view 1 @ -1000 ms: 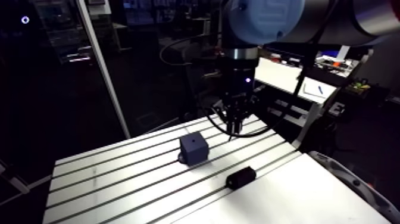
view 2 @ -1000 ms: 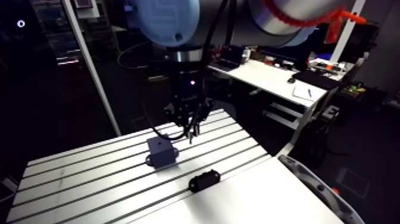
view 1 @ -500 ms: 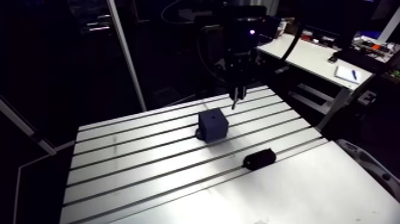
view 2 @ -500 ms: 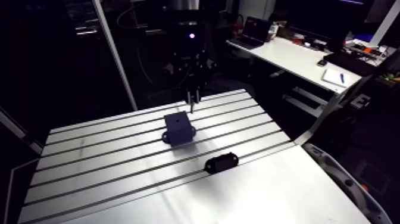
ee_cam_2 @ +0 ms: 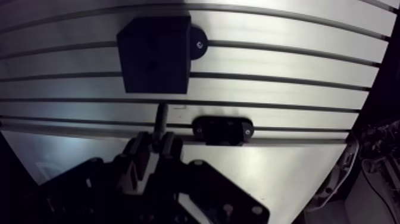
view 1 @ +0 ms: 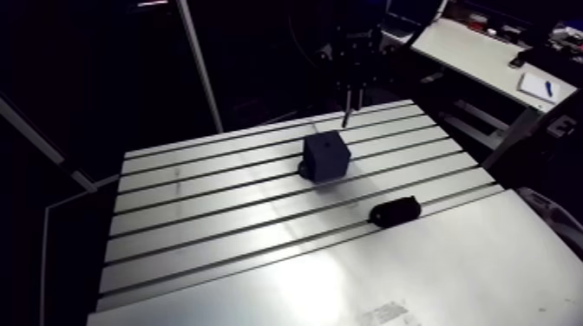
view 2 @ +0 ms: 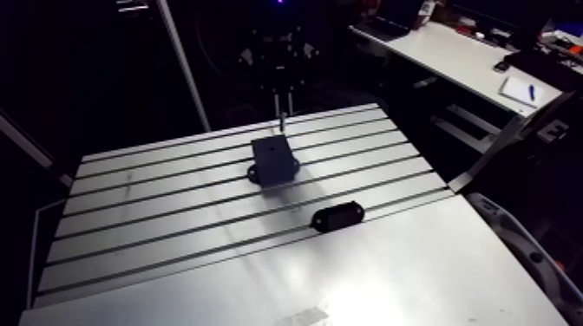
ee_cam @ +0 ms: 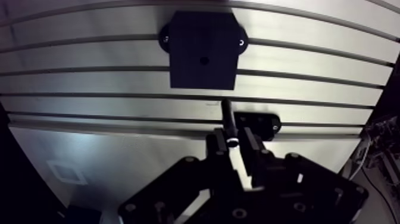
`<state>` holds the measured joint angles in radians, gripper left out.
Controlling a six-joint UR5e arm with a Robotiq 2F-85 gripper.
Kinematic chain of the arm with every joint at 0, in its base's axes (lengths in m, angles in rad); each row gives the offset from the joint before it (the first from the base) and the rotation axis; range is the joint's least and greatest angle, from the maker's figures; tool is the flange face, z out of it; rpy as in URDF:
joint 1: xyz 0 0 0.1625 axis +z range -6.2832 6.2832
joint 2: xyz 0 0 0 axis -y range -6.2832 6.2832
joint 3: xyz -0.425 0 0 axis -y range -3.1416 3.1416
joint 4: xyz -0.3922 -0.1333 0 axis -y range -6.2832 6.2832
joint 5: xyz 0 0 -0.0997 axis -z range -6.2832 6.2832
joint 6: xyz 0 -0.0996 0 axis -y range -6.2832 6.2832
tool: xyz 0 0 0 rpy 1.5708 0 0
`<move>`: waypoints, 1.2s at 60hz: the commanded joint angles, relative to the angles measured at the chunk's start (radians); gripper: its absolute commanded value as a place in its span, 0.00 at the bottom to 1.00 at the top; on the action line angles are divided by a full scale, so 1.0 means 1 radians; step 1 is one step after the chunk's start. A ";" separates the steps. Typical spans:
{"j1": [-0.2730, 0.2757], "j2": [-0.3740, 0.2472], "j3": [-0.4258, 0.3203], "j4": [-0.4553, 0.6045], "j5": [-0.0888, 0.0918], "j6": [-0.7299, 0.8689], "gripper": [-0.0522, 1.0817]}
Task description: Pick up the M10 bolt and insert it into the hole until fully seated.
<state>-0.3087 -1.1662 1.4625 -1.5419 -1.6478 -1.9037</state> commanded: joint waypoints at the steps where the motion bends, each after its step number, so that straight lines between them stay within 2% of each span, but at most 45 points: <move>1: 0.018 0.051 -0.039 0.019 0.000 0.015 1.00; 13: 0.026 0.075 -0.052 0.030 0.003 0.016 1.00; 45: 0.037 0.084 -0.051 0.026 0.003 0.038 1.00; 66: 0.049 0.093 -0.052 0.026 0.000 0.039 0.99; 72: 0.049 0.093 -0.054 0.027 -0.007 0.051 1.00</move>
<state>-0.2619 -1.0753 1.4101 -1.5162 -1.6485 -1.8641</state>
